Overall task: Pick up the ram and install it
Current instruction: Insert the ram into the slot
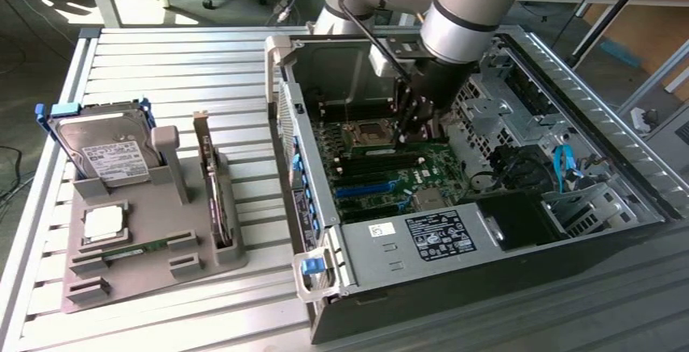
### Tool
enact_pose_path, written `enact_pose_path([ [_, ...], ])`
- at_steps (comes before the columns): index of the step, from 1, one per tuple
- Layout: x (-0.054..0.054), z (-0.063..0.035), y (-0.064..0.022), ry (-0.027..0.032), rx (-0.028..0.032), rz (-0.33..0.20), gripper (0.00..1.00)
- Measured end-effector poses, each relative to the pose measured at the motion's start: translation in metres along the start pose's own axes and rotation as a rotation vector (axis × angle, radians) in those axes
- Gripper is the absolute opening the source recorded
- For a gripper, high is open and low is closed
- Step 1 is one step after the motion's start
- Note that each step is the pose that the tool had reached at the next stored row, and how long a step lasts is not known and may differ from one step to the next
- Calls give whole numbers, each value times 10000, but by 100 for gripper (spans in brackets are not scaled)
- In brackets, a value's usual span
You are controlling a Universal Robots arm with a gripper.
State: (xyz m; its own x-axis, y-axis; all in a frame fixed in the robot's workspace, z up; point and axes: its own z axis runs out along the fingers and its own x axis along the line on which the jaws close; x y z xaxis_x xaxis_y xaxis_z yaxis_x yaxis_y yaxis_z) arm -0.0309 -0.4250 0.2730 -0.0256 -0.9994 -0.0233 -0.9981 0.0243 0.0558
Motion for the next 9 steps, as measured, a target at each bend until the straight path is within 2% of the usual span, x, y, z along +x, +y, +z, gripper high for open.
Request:
enact_pose_path([
  [9, -30, 174, -8, -1, -5, 2, 12],
])
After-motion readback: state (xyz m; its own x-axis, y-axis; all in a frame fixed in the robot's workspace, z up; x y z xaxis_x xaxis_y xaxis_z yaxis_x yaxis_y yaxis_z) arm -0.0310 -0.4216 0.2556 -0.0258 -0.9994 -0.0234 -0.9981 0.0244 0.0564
